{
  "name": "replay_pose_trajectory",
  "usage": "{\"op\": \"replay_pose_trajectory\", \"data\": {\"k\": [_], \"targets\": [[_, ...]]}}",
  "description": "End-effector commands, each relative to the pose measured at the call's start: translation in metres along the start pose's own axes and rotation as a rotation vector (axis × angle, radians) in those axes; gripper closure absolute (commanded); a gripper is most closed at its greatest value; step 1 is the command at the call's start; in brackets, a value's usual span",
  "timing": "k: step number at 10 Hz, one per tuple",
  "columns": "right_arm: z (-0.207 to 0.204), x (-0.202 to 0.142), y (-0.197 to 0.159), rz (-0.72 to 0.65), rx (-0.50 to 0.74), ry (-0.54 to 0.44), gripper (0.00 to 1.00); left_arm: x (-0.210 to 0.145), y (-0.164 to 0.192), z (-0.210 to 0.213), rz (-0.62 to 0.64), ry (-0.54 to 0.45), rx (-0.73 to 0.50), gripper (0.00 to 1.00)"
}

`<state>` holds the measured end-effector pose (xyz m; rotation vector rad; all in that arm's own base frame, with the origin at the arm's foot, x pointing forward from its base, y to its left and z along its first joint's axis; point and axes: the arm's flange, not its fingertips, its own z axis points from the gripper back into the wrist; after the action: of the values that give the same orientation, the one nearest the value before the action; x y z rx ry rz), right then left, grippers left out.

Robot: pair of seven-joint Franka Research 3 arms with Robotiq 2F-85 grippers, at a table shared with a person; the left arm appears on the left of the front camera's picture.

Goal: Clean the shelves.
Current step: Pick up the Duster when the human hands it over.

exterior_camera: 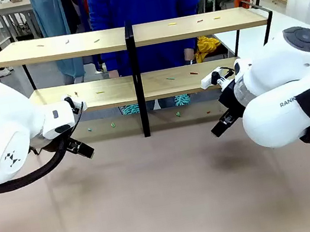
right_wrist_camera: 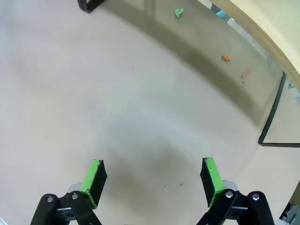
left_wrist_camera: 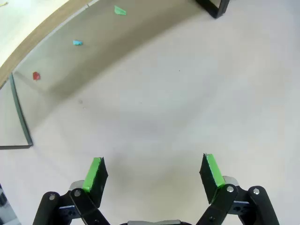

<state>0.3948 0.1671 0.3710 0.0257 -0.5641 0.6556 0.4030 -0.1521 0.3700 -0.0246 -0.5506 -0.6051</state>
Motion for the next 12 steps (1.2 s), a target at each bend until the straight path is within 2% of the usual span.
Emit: {"op": "replay_pose_trajectory", "data": {"k": [1,12], "targets": [[0.0,0.0,0.0,0.0,0.0,0.0,0.0,0.0,0.0,0.0001,0.0,0.0,0.0,0.0],[0.0,0.0,0.0,0.0,0.0,0.0,0.0,0.0,0.0,0.0001,0.0,0.0,0.0,0.0]]}}
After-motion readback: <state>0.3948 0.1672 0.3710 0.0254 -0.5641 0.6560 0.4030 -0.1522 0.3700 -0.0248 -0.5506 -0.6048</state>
